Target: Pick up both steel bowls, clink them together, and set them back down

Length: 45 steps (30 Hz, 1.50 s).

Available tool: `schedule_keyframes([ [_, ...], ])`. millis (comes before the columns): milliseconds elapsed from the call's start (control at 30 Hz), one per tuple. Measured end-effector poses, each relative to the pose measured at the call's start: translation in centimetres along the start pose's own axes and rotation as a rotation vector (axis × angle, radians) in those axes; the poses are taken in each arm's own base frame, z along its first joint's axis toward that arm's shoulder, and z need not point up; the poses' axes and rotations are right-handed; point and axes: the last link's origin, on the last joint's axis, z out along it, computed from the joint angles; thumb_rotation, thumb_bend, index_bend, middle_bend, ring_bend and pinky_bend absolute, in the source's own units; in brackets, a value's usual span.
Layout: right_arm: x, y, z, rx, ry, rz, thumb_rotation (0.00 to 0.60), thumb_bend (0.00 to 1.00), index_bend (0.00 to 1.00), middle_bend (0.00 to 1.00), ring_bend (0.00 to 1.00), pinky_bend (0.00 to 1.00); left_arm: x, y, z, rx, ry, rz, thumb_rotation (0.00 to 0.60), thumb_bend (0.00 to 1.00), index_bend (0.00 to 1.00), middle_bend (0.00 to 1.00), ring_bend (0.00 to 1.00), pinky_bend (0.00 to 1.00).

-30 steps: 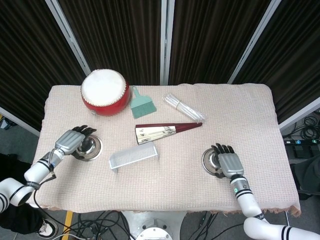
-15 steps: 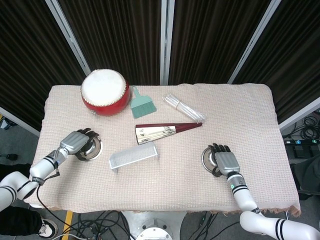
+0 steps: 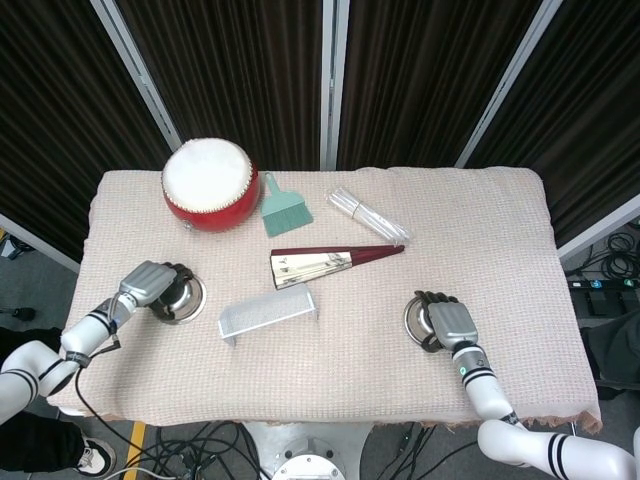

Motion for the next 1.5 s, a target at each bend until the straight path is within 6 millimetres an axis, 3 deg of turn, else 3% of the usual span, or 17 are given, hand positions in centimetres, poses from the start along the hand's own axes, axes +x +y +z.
schedule_keyframes([
  [133,0.0,0.1,-0.1,0.000,0.008,0.007,0.600,0.17,0.32,0.39,0.30,0.37,0.0,0.0,-0.1,0.000,0.012,-0.010,0.600,0.11,0.38,0.41,0.36,0.56],
  [333,0.9,0.1,-0.3,0.015,0.064,0.044,0.600,0.20,0.34,0.41,0.32,0.39,0.7,0.0,-0.5,-0.002,0.062,-0.026,0.600,0.12,0.40,0.42,0.37,0.58],
  [533,3.6,0.6,-1.6,0.045,0.214,0.132,0.600,0.20,0.34,0.41,0.32,0.39,3.9,-0.3,-1.8,-0.008,0.236,-0.024,0.600,0.12,0.40,0.42,0.38,0.57],
  [767,7.2,1.1,-3.9,0.142,0.503,0.297,0.600,0.20,0.34,0.41,0.32,0.39,9.0,0.4,-5.3,0.026,0.666,0.081,0.600,0.12,0.41,0.42,0.39,0.58],
  [900,8.2,0.3,-4.8,0.254,0.667,0.417,0.600,0.20,0.34,0.41,0.32,0.40,11.2,2.6,-8.4,0.013,0.941,-0.068,0.600,0.12,0.43,0.44,0.42,0.60],
  [1033,7.9,-1.8,-4.9,0.377,0.746,0.594,0.600,0.22,0.35,0.41,0.32,0.40,11.3,5.9,-9.9,-0.091,1.036,-0.399,0.600,0.12,0.43,0.44,0.42,0.60],
  [1167,7.4,-4.3,-4.7,0.504,0.735,0.816,0.600,0.29,0.36,0.42,0.32,0.40,10.4,10.5,-11.0,-0.278,0.993,-0.836,0.600,0.13,0.45,0.47,0.42,0.60],
  [1267,7.0,-6.2,-4.5,0.593,0.666,0.986,0.600,0.29,0.36,0.43,0.33,0.40,9.4,14.1,-11.1,-0.410,0.923,-1.071,0.600,0.13,0.45,0.47,0.42,0.60],
  [1367,6.8,-8.2,-4.1,0.671,0.556,1.138,0.600,0.29,0.36,0.43,0.33,0.41,8.4,16.7,-10.5,-0.477,0.853,-1.161,0.600,0.13,0.45,0.47,0.42,0.60],
  [1500,6.7,-10.8,-3.7,0.756,0.382,1.327,0.600,0.29,0.36,0.43,0.33,0.41,7.4,19.2,-8.7,-0.519,0.766,-1.157,0.600,0.13,0.45,0.47,0.42,0.60],
])
